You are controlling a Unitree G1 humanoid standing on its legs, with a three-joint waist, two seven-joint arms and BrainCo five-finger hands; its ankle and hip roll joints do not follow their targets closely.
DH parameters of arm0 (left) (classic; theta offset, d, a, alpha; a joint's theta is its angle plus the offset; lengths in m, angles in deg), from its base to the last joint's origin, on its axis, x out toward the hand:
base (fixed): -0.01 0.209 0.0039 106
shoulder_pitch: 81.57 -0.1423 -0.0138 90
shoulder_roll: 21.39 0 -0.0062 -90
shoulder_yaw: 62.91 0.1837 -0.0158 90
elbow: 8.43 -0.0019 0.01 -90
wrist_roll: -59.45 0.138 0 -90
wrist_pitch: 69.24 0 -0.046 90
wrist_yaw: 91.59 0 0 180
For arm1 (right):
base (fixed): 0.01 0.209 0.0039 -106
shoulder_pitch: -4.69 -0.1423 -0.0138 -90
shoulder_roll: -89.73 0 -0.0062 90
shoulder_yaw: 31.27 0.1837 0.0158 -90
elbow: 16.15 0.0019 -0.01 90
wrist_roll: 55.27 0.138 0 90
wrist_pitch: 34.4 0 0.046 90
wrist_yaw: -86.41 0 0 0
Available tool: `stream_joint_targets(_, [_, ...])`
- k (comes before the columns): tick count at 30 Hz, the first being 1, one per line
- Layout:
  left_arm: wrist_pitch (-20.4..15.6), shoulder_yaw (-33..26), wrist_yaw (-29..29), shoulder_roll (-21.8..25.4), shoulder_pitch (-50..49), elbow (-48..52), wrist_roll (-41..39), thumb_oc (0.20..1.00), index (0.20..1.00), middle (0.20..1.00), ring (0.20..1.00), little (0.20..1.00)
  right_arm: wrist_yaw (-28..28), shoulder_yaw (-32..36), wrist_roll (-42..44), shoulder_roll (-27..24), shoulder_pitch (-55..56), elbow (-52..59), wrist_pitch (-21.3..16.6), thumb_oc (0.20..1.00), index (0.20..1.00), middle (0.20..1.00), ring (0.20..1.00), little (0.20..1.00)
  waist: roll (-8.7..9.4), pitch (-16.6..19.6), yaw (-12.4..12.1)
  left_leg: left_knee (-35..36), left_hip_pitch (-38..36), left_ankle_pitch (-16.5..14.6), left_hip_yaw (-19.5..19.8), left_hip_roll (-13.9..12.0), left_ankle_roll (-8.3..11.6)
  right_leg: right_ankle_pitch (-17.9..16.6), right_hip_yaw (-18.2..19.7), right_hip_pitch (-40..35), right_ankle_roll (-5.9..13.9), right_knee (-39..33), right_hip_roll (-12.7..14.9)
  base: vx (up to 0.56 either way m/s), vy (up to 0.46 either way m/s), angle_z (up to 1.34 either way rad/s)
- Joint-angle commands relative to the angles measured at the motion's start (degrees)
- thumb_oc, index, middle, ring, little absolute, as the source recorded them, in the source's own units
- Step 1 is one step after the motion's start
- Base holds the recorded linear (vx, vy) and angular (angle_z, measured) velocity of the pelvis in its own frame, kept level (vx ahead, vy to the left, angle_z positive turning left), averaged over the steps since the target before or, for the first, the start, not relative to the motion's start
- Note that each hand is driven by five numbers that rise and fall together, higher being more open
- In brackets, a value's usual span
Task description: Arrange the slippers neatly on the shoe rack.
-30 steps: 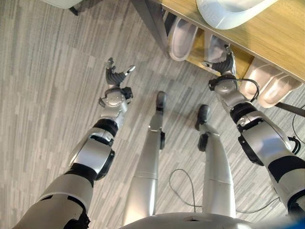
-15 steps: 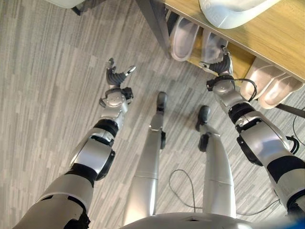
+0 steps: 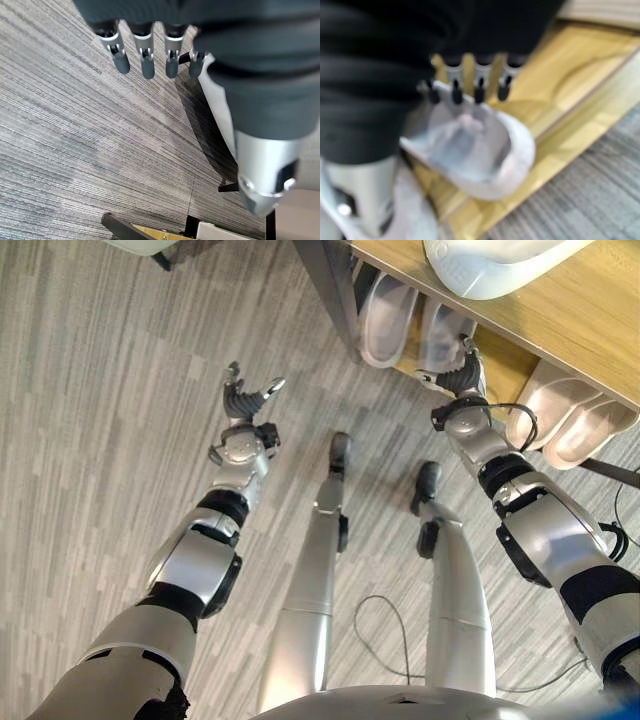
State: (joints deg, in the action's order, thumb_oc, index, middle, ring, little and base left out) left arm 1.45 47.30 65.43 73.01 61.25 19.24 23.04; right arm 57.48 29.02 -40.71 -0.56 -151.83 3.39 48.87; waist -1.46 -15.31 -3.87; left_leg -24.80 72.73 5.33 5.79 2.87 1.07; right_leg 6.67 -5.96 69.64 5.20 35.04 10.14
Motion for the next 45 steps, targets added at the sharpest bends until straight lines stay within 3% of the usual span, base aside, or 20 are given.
stream_joint_targets(1, [-1.5,-1.9,-1.0,-0.6,1.4,-5.2,1.9,1.000,1.000,1.000,1.000,1.000,3.8,0.2,1.6,5.5,-4.2,1.1,-2.9,1.000,1.000,1.000,1.000,1.000,0.41,0.1,-1.7,-2.2,-2.9,-10.4,-4.7,-1.0,-0.99,3.0,2.4,-4.4,1.38,-0.6,-1.0,0.00,0.000,0.00])
stream_joint_targets(16, [-1.2,-1.8,-0.8,-1.1,0.9,-5.4,2.1,1.000,1.000,1.000,1.000,1.000,3.7,1.3,2.5,6.2,-2.6,1.6,-3.0,1.000,1.000,1.000,1.000,1.000,1.09,0.6,-1.6,-2.5,-3.9,-10.6,-4.6,-1.1,-1.01,3.3,2.2,-5.1,1.06,-0.1,-1.1,0.00,0.000,0.00])
stream_joint_targets(28, [-0.7,-2.8,0.4,-1.1,-2.7,-5.1,2.2,1.000,1.000,1.000,1.000,1.000,0.3,6.0,-0.5,3.3,2.6,1.8,-1.3,1.000,1.000,1.000,1.000,1.000,0.87,0.3,-0.7,-2.6,-5.0,-10.7,-5.7,-1.4,-1.36,3.3,2.7,-5.6,0.89,0.5,-1.0,0.00,0.001,0.00])
stream_joint_targets(38, [-0.7,-5.7,1.5,-0.5,-7.3,-2.6,3.2,1.000,1.000,1.000,1.000,1.000,0.1,9.2,-3.6,2.8,11.9,4.6,-1.0,1.000,1.000,1.000,1.000,1.000,0.49,-0.4,0.1,-1.6,-8.7,-10.3,-7.0,-2.0,-1.18,2.9,3.3,-8.4,0.65,-0.1,-1.3,-0.03,0.009,-0.03])
stream_joint_targets(45, [-0.7,-5.7,2.2,-2.0,-12.8,1.5,5.7,1.000,1.000,1.000,1.000,1.000,2.8,10.0,-4.8,4.9,24.9,4.6,-1.1,1.000,1.000,1.000,1.000,1.000,0.88,-0.1,1.2,1.5,-16.1,-9.6,-7.4,-1.6,-0.93,1.9,3.2,-15.2,0.36,-3.6,-1.5,-0.02,-0.009,-0.06])
